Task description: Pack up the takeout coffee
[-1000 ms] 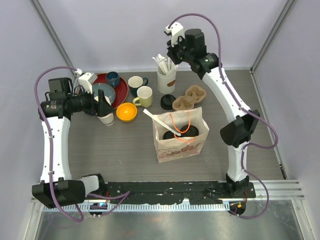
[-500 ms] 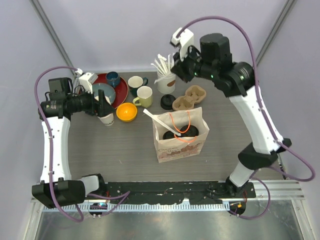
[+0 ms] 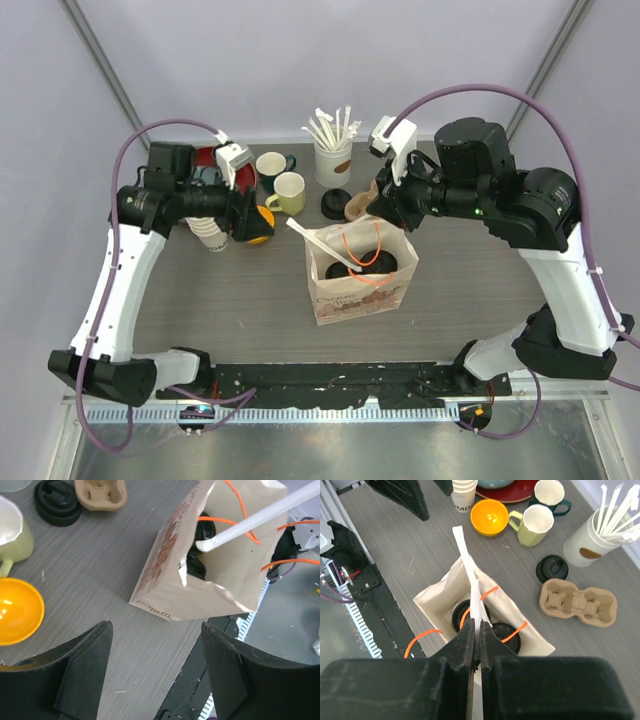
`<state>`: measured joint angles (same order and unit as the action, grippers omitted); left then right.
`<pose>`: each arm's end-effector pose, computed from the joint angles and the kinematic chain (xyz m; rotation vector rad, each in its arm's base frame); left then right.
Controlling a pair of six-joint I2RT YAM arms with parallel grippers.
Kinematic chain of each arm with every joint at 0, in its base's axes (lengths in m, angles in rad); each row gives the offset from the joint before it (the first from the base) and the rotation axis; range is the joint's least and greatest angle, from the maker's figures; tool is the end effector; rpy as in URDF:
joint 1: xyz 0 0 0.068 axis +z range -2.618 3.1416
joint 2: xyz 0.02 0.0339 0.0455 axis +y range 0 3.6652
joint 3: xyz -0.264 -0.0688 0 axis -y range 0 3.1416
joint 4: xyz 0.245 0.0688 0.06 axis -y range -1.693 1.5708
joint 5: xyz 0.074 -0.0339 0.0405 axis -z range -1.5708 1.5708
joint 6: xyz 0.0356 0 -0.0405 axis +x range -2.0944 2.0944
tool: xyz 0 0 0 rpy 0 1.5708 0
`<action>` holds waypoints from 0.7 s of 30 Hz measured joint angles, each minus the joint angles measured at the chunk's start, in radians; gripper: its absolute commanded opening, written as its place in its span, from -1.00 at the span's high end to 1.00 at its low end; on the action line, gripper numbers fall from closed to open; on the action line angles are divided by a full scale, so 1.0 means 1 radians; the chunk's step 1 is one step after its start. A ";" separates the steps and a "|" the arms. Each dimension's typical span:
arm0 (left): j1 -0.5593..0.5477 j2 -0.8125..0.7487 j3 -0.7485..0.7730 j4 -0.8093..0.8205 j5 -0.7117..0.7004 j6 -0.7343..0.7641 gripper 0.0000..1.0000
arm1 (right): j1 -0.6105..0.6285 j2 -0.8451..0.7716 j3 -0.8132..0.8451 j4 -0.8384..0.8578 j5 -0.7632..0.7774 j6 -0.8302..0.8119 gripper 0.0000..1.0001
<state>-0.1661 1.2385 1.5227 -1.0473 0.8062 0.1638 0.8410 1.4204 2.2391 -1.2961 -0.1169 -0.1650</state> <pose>0.2162 -0.0623 0.4212 0.7497 2.0846 -0.9305 0.1310 0.1527 0.5442 -1.0711 1.7926 0.5364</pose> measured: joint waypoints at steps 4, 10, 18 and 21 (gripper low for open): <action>-0.083 0.051 0.054 0.005 0.001 -0.011 -0.50 | 0.002 0.006 -0.005 -0.038 0.000 0.011 0.98; -0.170 0.129 0.107 0.012 -0.021 -0.027 -0.35 | 0.049 0.070 -0.005 -0.052 0.026 0.023 0.98; -0.240 0.193 0.119 0.010 -0.053 -0.031 0.27 | 0.085 0.208 -0.005 -0.061 0.142 0.030 0.99; -0.243 0.206 0.126 0.010 -0.053 -0.034 0.58 | 0.086 0.244 -0.005 -0.063 0.169 0.029 0.99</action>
<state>-0.4095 1.4441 1.6485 -1.0374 0.7528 0.1299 0.9268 1.6642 2.2341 -1.3590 0.0521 -0.1356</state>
